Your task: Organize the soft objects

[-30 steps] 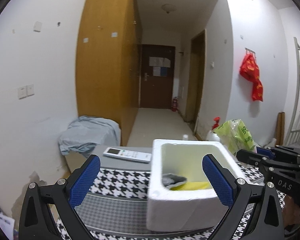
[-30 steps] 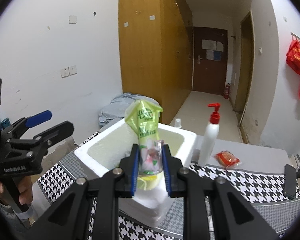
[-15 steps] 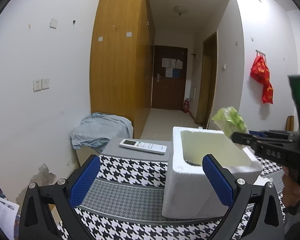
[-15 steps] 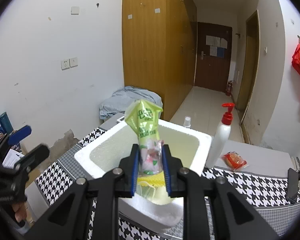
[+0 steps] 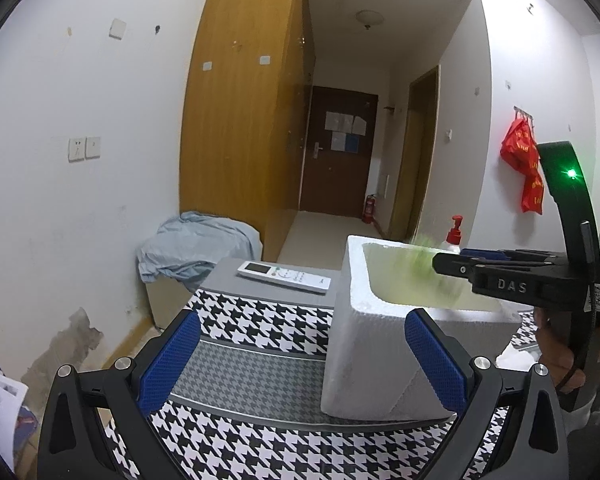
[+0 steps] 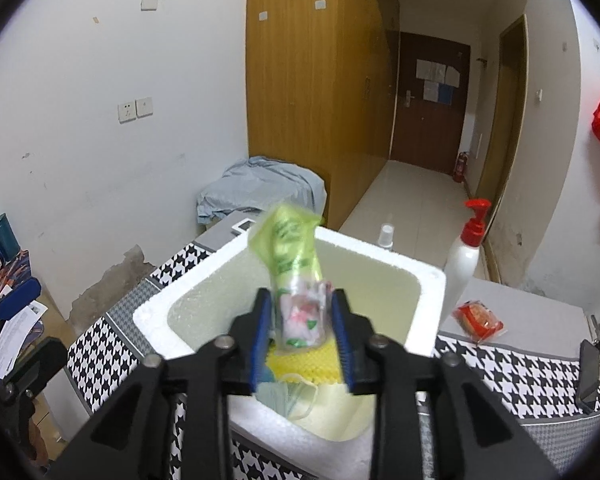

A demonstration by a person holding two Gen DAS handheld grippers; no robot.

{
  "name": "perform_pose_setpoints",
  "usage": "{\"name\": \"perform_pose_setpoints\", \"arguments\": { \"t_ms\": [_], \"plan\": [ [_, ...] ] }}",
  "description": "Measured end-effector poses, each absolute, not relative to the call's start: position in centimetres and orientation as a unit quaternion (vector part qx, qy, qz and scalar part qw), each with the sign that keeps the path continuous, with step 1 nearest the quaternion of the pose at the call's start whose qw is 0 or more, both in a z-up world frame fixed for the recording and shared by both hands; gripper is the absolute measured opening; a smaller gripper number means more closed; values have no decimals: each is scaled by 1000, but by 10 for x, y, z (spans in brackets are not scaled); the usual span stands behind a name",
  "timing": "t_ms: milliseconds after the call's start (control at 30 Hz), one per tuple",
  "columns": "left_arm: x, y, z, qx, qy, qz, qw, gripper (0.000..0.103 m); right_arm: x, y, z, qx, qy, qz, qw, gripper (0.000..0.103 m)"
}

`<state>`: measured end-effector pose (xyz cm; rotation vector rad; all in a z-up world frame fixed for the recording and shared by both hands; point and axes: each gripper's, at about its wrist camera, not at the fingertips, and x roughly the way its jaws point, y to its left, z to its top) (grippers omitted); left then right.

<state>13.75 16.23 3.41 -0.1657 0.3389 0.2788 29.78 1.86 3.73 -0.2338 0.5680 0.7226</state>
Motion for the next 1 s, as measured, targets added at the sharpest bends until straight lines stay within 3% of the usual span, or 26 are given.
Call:
{"name": "perform_pose_setpoints", "arguments": {
  "t_ms": [33, 167, 1000],
  "plan": [
    [137, 163, 34, -82, 169, 138, 972, 102, 297, 18, 37, -110, 271, 352, 889, 60],
    [136, 165, 33, -87, 169, 138, 972, 102, 291, 11, 42, -99, 252, 362, 892, 85],
    [129, 121, 41, -58, 156, 113, 980, 102, 254, -52, 68, -53, 206, 362, 908, 87]
  ]
}}
